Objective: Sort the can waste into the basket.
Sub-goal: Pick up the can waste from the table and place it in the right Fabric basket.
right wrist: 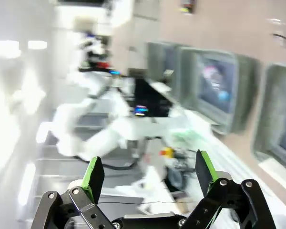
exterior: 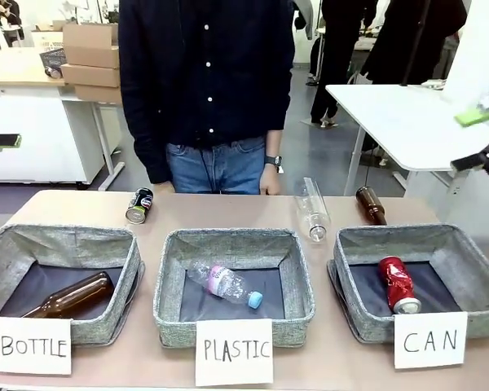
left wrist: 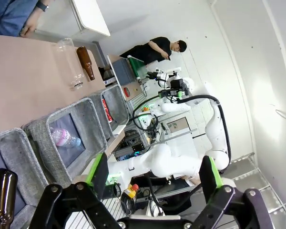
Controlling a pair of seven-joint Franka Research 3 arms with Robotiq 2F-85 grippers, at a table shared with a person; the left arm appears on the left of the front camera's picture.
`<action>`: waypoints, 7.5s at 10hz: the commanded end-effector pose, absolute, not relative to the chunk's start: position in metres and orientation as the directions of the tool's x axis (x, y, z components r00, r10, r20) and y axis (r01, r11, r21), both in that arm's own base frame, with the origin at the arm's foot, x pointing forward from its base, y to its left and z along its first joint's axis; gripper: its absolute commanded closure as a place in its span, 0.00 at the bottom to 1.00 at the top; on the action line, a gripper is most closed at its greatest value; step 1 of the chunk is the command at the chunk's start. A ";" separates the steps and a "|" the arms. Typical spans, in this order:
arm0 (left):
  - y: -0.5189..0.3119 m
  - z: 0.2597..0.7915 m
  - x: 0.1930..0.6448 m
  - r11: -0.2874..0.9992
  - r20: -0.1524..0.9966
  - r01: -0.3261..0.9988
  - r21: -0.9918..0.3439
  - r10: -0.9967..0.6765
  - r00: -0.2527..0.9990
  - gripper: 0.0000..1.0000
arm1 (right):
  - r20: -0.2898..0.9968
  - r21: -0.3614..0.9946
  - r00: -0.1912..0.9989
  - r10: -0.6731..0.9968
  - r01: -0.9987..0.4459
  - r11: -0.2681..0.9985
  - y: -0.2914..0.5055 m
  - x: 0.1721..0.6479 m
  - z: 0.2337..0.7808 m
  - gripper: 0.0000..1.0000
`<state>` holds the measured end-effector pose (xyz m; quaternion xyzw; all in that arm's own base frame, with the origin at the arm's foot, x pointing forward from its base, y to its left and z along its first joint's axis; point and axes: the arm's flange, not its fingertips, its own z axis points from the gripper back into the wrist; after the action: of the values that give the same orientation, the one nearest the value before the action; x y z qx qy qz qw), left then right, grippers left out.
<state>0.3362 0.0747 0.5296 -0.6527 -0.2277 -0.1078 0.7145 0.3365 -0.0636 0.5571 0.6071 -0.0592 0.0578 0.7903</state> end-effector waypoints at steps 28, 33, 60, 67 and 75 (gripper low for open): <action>-0.069 0.451 0.599 0.971 0.427 0.183 -0.153 -0.102 0.898 0.00 | 0.196 0.889 0.979 0.052 -0.200 0.413 -0.053 0.333 0.558 0.00; -0.109 0.374 0.663 0.966 0.180 0.194 -0.169 -0.163 0.970 0.00 | 0.196 0.889 0.979 0.052 -0.200 0.413 -0.053 0.333 0.558 0.00; 0.012 0.506 0.448 0.754 0.281 0.544 -0.369 -0.468 0.838 0.77 | 0.196 0.889 0.979 0.052 -0.200 0.413 -0.053 0.333 0.558 0.00; 0.011 0.518 0.445 0.771 0.306 0.533 -0.347 -0.445 0.842 0.77 | 0.196 0.889 0.979 0.052 -0.200 0.413 -0.053 0.333 0.558 0.00; -0.391 0.553 0.341 0.052 0.414 0.998 0.024 -0.910 0.037 0.67 | 0.232 0.578 0.876 -0.423 0.226 0.784 -0.216 0.243 0.599 0.00</action>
<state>0.3122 -0.3769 0.5650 -0.1558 -0.1359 -0.6599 0.7224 0.2427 -0.2070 0.6173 0.2970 -0.2063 -0.1120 0.9256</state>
